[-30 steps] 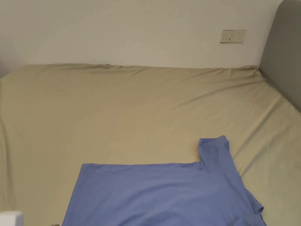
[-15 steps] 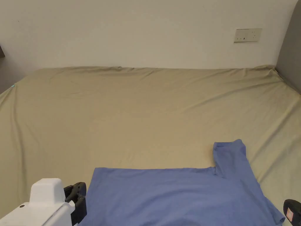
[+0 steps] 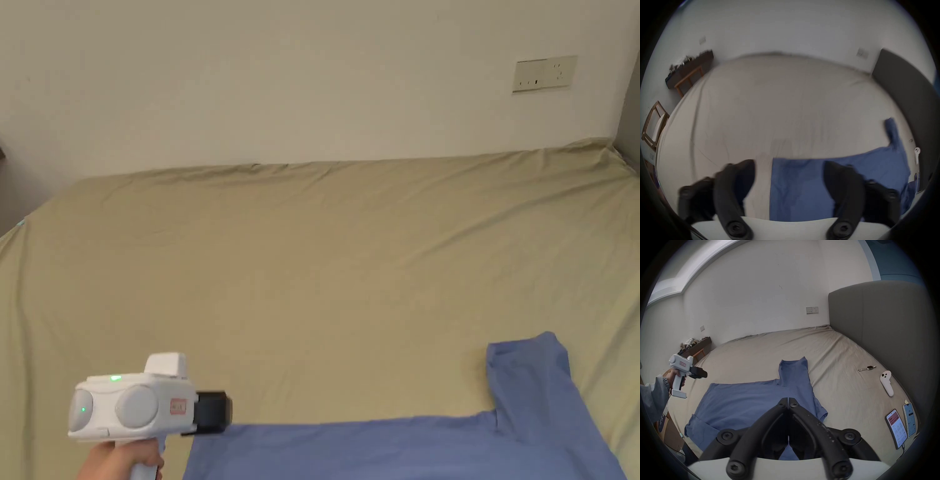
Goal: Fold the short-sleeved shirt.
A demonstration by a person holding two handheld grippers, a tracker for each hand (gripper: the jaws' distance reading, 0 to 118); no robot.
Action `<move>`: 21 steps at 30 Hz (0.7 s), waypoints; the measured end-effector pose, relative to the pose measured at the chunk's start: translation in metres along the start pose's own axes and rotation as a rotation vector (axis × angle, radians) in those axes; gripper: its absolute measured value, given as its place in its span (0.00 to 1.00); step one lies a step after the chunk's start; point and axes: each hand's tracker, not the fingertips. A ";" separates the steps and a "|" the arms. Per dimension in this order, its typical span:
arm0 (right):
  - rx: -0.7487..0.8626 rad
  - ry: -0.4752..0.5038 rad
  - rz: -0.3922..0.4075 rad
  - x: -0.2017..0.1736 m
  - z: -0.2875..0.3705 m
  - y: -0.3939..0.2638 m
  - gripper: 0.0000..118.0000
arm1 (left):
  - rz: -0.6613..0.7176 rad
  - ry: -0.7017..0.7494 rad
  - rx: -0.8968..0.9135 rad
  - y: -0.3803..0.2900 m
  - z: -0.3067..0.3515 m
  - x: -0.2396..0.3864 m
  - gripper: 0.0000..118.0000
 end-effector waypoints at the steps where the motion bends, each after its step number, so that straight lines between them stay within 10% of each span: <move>1: -0.012 -0.004 -0.002 0.001 -0.003 -0.002 0.01 | -0.019 -0.006 -0.017 -0.003 -0.011 0.000 0.81; 5: -0.067 -0.026 -0.015 0.008 -0.021 -0.008 0.01 | 0.006 0.045 -0.118 -0.014 -0.050 -0.001 0.66; 9: -0.096 -0.031 0.005 0.007 -0.034 -0.008 0.02 | 0.023 0.003 -0.072 -0.022 -0.041 0.010 0.02; 11: -0.115 -0.026 0.001 0.009 -0.046 -0.002 0.05 | 0.023 0.006 -0.087 -0.020 -0.042 0.012 0.01; 15: -0.152 -0.040 -0.037 0.024 -0.088 0.026 0.92 | -0.015 0.017 -0.062 -0.019 -0.036 0.008 0.00; 16: -0.193 -0.047 -0.041 0.028 -0.102 0.032 1.00 | -0.012 0.009 -0.057 -0.018 -0.036 0.005 0.00; 21: -0.403 -0.101 0.015 0.041 -0.197 0.059 0.72 | 0.010 -0.009 -0.028 -0.019 -0.024 0.001 0.00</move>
